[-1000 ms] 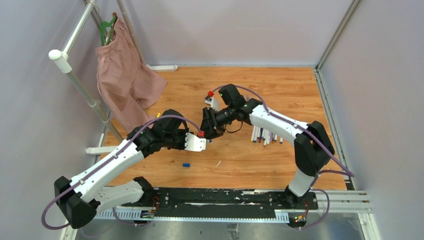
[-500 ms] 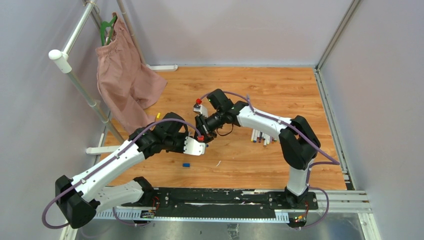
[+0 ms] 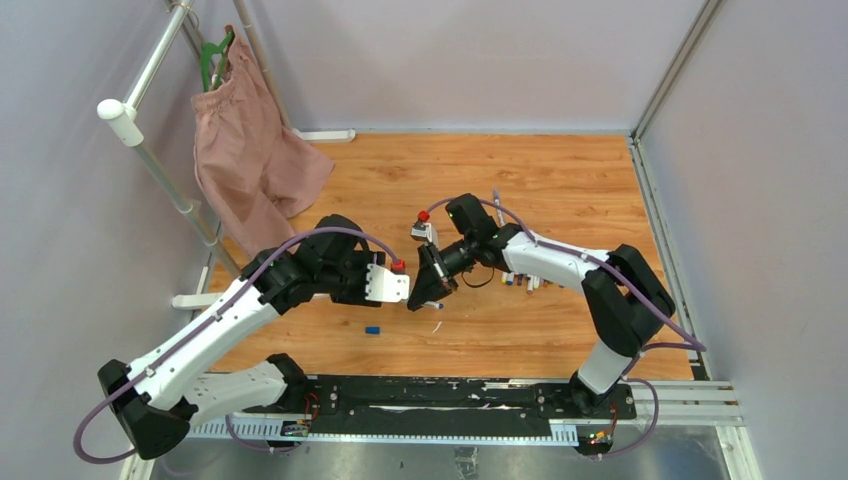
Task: Open the pen caps
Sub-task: Adjust the pen.
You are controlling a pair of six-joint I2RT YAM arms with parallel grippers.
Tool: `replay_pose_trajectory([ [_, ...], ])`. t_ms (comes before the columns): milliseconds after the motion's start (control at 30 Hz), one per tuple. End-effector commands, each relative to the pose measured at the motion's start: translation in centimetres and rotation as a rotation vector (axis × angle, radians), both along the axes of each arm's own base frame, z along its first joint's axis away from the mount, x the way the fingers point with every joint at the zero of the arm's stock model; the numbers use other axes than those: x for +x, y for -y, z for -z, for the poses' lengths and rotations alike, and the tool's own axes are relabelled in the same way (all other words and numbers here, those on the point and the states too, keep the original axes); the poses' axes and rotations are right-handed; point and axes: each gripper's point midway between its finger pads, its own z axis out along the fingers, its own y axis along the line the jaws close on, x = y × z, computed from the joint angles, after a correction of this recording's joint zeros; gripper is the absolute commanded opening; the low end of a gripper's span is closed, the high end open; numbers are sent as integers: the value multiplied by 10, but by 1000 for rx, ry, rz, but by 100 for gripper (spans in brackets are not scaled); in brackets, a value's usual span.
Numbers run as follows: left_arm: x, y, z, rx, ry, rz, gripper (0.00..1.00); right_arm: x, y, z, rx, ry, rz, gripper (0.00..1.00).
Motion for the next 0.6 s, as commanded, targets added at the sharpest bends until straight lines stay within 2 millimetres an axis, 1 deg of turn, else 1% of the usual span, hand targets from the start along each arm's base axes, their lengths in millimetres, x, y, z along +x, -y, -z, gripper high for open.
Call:
replay_pose_trajectory([
  [0,-15,0,-17,-46,-48,13,56,-12,11,-13,86,-5,-59,0],
  [67,-26,0,-18,-49,-91,49,59,-15,13,-15,99,4,-73,0],
  [167,-43,2,-18,-50,-165,110,59,-18,15,-18,118,16,-91,0],
  [233,-49,4,-17,-58,-198,133,59,-19,16,-19,124,16,-99,0],
  [367,-55,10,-16,-80,-226,160,59,-18,13,-19,111,-26,-95,0],
  [467,-54,12,-16,-79,-230,164,56,-18,3,-27,136,-84,-84,0],
  [567,-53,11,-14,-68,-225,175,53,-16,-6,-38,188,-113,-75,0],
])
